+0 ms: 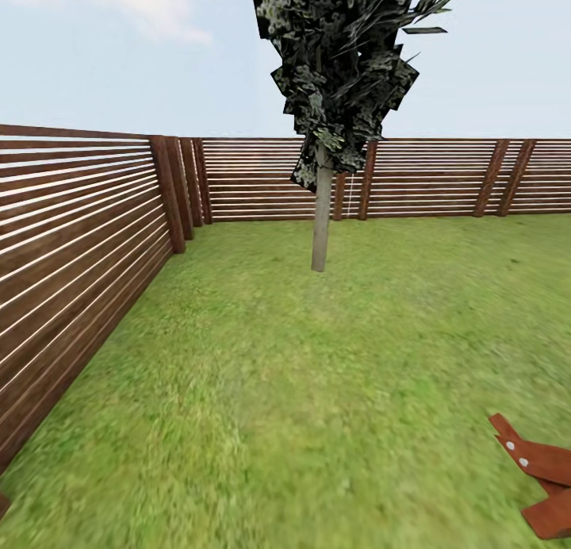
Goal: Take the three Easter eggs out of the wicker basket on the lawn in the garden, then place them on the lawn next to a single tree (choose any tree) so that all three eggs are next to the same tree and none are left in the basket.
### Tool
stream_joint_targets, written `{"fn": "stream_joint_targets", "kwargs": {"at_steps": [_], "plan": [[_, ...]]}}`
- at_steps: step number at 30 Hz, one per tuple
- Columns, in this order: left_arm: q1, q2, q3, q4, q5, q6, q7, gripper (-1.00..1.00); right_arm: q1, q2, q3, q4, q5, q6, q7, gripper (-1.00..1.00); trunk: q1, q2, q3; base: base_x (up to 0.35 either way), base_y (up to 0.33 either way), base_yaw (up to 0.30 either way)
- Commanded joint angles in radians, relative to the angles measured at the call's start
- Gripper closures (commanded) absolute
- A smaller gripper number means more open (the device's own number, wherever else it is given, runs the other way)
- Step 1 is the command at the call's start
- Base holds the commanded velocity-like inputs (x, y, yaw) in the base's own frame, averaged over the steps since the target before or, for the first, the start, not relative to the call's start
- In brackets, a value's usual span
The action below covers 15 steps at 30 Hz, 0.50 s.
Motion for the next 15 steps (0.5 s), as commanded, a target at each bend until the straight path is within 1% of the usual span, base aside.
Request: {"fn": "stream_joint_targets", "kwargs": {"at_steps": [1, 15], "plan": [[0.001, 0.000, 0.000, -0.002, 0.000, 0.000, -0.001, -1.00, 0.000, 0.000, -0.002, 0.001, 0.003, -0.001, 0.001, -1.00, 0.001, 0.000, 0.000, 0.331, 0.000, 0.000], [0.001, 0.004, 0.000, -0.003, 0.000, 0.000, 0.000, -1.00, 0.000, 0.002, -0.006, 0.001, 0.002, -0.001, -0.002, -1.00, 0.001, 0.000, 0.000, 0.337, 0.000, 0.000]]}}
